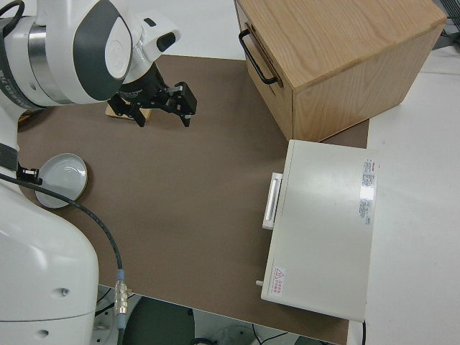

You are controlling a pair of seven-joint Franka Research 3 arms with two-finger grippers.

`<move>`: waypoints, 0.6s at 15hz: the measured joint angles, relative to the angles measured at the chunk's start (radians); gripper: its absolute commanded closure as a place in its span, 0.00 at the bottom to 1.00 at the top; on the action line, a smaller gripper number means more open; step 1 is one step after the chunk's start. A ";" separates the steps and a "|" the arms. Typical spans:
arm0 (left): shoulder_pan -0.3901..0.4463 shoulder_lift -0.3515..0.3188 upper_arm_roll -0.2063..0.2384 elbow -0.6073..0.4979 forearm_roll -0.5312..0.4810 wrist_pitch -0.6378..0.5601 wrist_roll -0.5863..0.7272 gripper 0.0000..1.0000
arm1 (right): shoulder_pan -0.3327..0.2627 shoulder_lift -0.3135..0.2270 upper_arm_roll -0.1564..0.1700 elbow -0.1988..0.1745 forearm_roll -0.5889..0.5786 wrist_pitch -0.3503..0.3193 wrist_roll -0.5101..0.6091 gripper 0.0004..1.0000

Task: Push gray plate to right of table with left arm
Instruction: 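Push the gray plate with the left gripper across toward the toaster oven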

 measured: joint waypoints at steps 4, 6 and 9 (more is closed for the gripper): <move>-0.065 0.062 -0.058 0.074 0.000 0.000 -0.141 1.00 | 0.000 0.000 0.000 0.000 0.000 0.000 0.000 0.02; -0.070 0.097 -0.112 0.114 0.000 0.000 -0.208 1.00 | 0.000 0.000 0.000 0.000 0.000 0.000 0.000 0.02; -0.073 0.158 -0.191 0.188 -0.002 -0.001 -0.299 1.00 | 0.000 0.000 0.000 0.000 0.000 0.000 0.000 0.02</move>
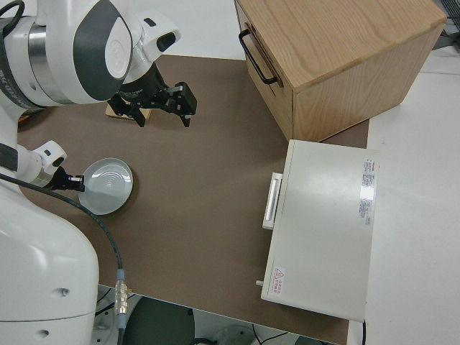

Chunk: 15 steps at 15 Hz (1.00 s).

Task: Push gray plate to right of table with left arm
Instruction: 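Push the gray plate with the left gripper across toward the toaster oven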

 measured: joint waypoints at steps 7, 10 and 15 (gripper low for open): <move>-0.002 0.213 -0.142 0.306 -0.010 -0.092 -0.162 1.00 | 0.000 0.000 0.000 0.000 0.000 0.000 0.000 0.02; -0.025 0.305 -0.185 0.438 -0.010 -0.133 -0.228 1.00 | 0.000 0.000 0.000 0.000 0.000 0.000 0.000 0.02; -0.067 0.339 -0.187 0.485 -0.010 -0.140 -0.257 1.00 | 0.000 0.000 0.000 0.000 0.000 0.000 0.000 0.02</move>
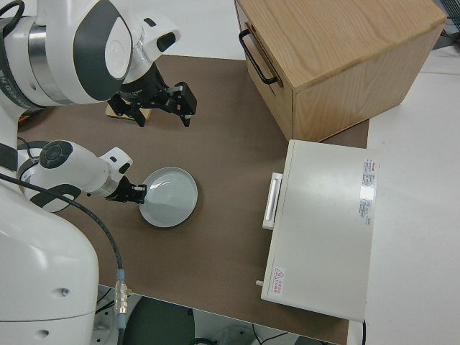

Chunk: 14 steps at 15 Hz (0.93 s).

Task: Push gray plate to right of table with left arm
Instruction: 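Push the gray plate with the left gripper across toward the toaster oven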

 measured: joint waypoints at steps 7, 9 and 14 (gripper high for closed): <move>0.002 0.009 0.005 0.049 0.000 -0.081 0.007 0.28 | 0.000 0.000 0.000 0.000 0.000 0.000 0.000 0.02; 0.004 0.008 0.010 0.069 0.000 -0.108 0.026 0.19 | 0.000 0.000 0.000 0.000 0.000 0.000 0.000 0.02; 0.016 -0.008 0.020 0.085 0.000 -0.157 0.046 0.02 | 0.000 0.000 0.000 0.000 0.000 0.000 0.000 0.02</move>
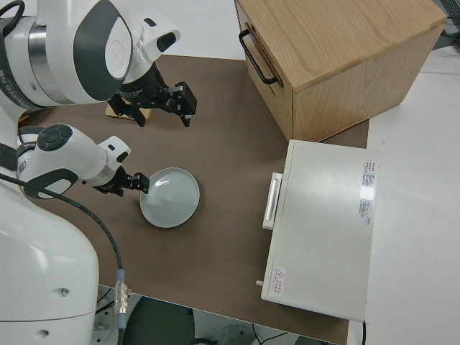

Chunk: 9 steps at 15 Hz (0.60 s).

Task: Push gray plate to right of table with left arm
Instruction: 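Push the gray plate with the left gripper across toward the toaster oven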

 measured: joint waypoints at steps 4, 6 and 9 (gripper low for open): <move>0.047 -0.026 0.000 -0.001 0.000 -0.038 0.038 0.02 | 0.000 0.000 0.000 0.000 0.000 0.000 0.000 0.02; 0.067 -0.046 0.000 -0.007 0.000 -0.056 0.053 0.02 | 0.000 0.000 0.000 0.000 0.000 0.000 0.000 0.02; 0.098 -0.087 0.000 -0.025 0.000 -0.092 0.092 0.02 | 0.000 0.000 0.000 0.000 0.000 0.000 0.000 0.02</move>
